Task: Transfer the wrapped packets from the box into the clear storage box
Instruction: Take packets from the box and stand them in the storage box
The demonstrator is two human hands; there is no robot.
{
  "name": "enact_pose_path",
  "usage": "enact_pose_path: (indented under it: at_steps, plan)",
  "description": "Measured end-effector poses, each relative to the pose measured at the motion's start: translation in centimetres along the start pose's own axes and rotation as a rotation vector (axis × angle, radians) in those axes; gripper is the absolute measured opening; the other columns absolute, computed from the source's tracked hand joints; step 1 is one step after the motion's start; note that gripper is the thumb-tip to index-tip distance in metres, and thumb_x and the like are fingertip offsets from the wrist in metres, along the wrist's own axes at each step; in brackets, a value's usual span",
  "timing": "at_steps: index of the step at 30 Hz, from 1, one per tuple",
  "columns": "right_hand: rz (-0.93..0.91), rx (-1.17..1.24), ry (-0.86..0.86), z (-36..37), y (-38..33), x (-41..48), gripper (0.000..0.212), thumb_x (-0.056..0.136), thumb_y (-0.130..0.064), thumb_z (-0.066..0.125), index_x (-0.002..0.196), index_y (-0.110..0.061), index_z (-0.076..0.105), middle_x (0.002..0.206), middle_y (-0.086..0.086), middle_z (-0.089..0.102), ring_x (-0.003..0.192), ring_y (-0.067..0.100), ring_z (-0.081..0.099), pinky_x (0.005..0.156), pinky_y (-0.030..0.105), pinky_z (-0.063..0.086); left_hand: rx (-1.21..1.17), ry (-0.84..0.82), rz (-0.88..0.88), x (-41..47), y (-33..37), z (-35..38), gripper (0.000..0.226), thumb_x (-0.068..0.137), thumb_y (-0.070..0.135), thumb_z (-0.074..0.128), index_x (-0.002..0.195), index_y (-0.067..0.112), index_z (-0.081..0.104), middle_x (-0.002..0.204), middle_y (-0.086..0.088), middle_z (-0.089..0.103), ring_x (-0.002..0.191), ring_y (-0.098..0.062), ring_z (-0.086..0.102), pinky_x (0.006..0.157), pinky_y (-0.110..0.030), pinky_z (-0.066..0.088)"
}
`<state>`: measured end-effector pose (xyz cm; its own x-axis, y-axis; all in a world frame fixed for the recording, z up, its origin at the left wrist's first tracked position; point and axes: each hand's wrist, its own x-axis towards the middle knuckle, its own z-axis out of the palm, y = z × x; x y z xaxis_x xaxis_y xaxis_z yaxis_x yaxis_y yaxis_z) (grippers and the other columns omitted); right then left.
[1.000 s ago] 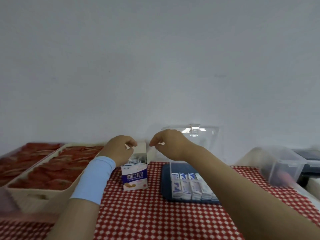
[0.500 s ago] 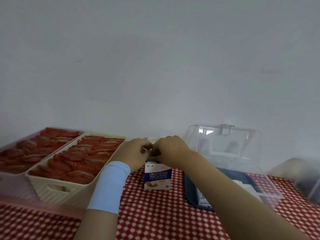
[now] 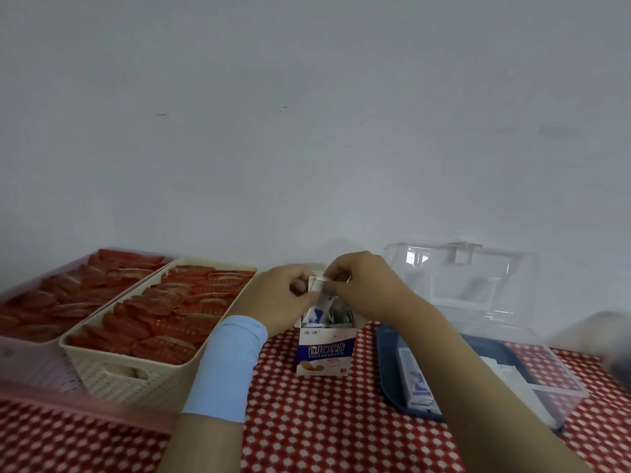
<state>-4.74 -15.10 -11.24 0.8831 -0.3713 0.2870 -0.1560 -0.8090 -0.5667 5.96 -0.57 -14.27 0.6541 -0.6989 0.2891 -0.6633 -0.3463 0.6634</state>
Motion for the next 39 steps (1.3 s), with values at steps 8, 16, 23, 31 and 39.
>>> enact_pose_path:
  at_steps: [8, 16, 23, 31, 39]
  plan:
    - [0.045, 0.465, 0.110, 0.9, 0.6, -1.5, 0.002, 0.089, -0.013, 0.073, 0.087, -0.013, 0.073, 0.078, 0.004, 0.075, 0.068, 0.019, 0.073, 0.057, 0.026, 0.058, -0.198, 0.081, 0.011, -0.3, 1.0, -0.3, 0.013, 0.088, 0.021, 0.071, 0.089, 0.034, 0.068, 0.078, 0.009, 0.072, 0.074, -0.005, 0.068, 0.076, -0.032, 0.058]
    - [-0.046, 0.789, 0.235, -0.6, 0.0, -2.8, 0.009, 0.092, -0.007, 0.067, 0.099, -0.005, 0.072, 0.076, -0.001, 0.075, 0.070, 0.003, 0.070, 0.062, 0.012, 0.051, -0.990, -0.156, -0.134, -0.9, 3.5, -0.4, 0.015, 0.091, 0.017, 0.065, 0.095, 0.003, 0.060, 0.089, -0.014, 0.073, 0.078, -0.022, 0.071, 0.070, -0.035, 0.057]
    - [-0.053, 0.743, 0.271, -1.6, -0.2, -3.6, 0.020, 0.090, -0.012, 0.071, 0.109, -0.012, 0.070, 0.077, 0.009, 0.075, 0.068, 0.012, 0.073, 0.062, 0.019, 0.056, -1.210, -0.375, -0.165, -1.6, 5.0, 0.6, 0.046, 0.089, 0.026, 0.058, 0.129, 0.002, 0.061, 0.105, -0.021, 0.068, 0.092, -0.027, 0.067, 0.083, -0.043, 0.057]
    - [-0.073, 0.398, 0.361, -2.1, 0.4, -5.4, 0.009, 0.091, -0.035, 0.069, 0.088, -0.028, 0.064, 0.102, -0.015, 0.067, 0.087, 0.005, 0.066, 0.068, 0.018, 0.052, -1.243, -0.333, -0.203, -1.3, 5.9, 2.4, 0.040, 0.086, 0.034, 0.061, 0.113, 0.005, 0.070, 0.110, -0.021, 0.066, 0.099, -0.029, 0.064, 0.088, -0.043, 0.053]
    - [-0.305, 0.006, 0.097, -3.1, 0.1, -6.3, 0.041, 0.059, -0.041, 0.090, 0.076, -0.028, 0.056, 0.141, -0.020, 0.048, 0.124, -0.004, 0.050, 0.098, 0.017, 0.044, -1.314, -0.352, -0.231, -1.6, 5.9, 2.1, 0.040, 0.082, 0.034, 0.063, 0.109, 0.007, 0.070, 0.090, -0.015, 0.069, 0.082, -0.023, 0.072, 0.069, -0.034, 0.061]
